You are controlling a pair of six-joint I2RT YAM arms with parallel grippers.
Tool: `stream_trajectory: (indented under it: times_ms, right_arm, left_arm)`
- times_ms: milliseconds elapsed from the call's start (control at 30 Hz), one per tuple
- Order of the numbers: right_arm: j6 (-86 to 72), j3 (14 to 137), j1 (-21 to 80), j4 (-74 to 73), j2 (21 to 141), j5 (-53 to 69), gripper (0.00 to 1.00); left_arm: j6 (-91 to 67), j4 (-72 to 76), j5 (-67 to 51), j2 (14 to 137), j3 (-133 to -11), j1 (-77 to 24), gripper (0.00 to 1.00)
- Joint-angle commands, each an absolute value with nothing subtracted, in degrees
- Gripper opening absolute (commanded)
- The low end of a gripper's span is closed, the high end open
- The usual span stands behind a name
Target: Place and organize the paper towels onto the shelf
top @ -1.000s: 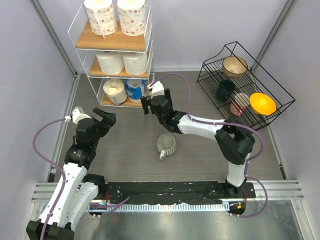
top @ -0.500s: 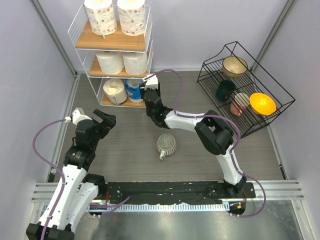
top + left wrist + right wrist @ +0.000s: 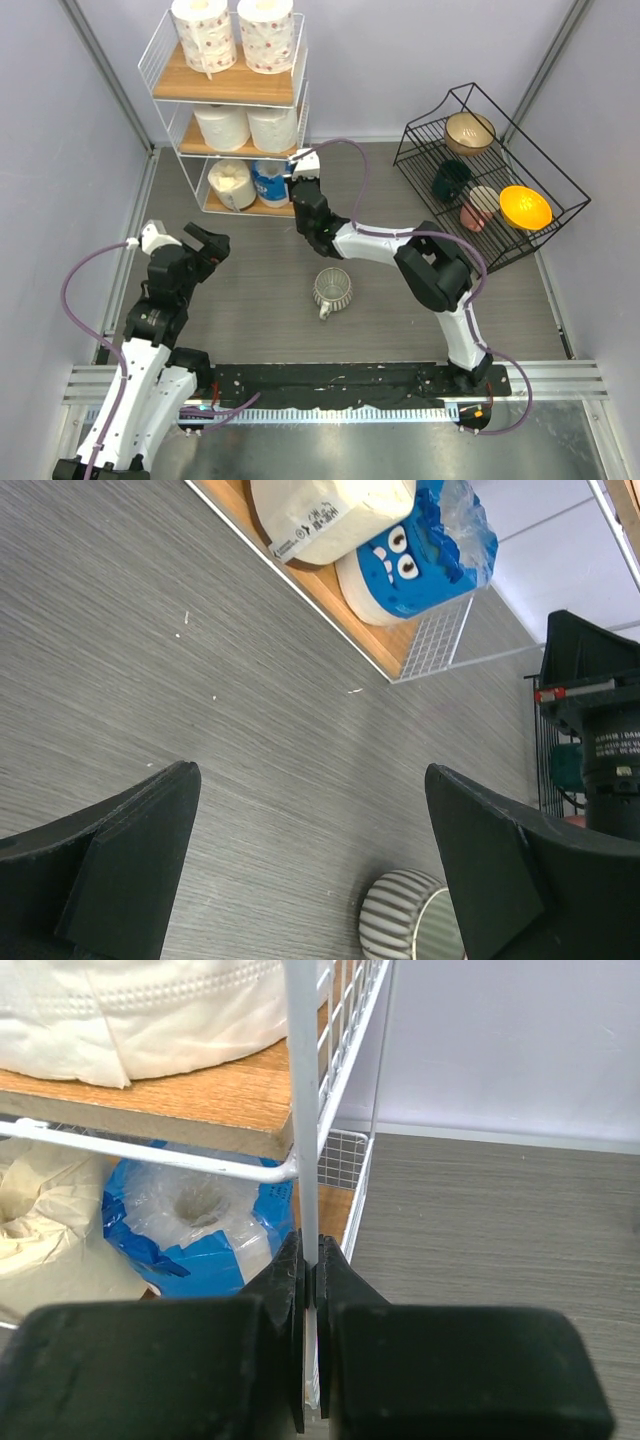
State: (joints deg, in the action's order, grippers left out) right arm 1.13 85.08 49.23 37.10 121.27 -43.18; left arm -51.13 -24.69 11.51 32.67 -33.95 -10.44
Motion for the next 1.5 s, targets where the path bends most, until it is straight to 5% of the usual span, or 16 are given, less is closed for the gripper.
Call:
stream_trajectory:
  times_ms: [0, 500, 1067, 1467]
  right_arm:
    - [0.3, 78.7, 48.6, 33.7, 113.9, -44.8, 0.01]
    - [-6.9, 55.7, 46.7, 23.6, 86.4, -35.9, 0.01]
    - [-17.6, 38.7, 46.7, 4.9, 53.2, -41.8, 0.04]
    - [-19.8, 39.0, 46.7, -5.7, 43.3, -38.9, 0.61]
  left_arm:
    - [-50.1, -25.3, 12.5, 31.5, -35.4, -10.5, 1.0]
    - [-50.4, -29.0, 14.6, 27.1, -35.1, -10.5, 1.0]
    - [-49.7, -29.3, 11.2, 22.7, -33.1, -10.5, 1.0]
    - [-47.7, -28.8, 9.1, 22.7, -33.6, -10.5, 1.0]
